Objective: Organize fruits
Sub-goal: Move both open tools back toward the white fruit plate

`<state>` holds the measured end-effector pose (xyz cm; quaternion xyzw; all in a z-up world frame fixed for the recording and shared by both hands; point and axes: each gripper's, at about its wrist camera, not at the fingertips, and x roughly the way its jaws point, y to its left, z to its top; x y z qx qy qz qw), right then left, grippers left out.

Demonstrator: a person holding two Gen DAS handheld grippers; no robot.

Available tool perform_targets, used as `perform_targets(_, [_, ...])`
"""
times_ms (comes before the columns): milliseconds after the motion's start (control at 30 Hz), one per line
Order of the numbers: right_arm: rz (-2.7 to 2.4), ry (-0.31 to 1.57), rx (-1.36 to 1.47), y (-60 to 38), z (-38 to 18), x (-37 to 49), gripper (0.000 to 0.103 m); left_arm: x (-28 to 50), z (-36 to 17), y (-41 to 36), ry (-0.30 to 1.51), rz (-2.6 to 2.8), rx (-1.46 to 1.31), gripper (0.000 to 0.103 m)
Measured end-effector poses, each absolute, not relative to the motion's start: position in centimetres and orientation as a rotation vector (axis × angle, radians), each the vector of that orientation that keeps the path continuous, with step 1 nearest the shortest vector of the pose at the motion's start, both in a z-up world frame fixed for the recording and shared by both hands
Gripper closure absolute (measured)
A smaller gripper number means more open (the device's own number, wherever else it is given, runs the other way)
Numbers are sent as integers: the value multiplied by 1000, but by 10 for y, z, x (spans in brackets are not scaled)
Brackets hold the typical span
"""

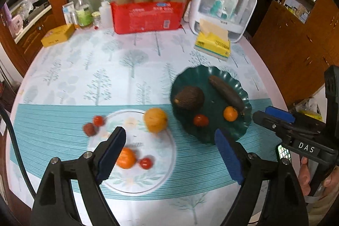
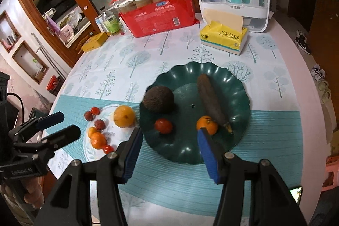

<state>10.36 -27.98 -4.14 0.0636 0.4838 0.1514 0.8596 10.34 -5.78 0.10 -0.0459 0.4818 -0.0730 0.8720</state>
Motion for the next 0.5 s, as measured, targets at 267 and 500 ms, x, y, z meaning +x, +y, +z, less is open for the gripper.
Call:
perform_targets(267, [283,966,149,-229,-13,90,48,94,26,13,943,-149,-65,18])
perform_targets(500, [265,964,137,-175,-11,85,48,104,14,73,952,-157,-75,18])
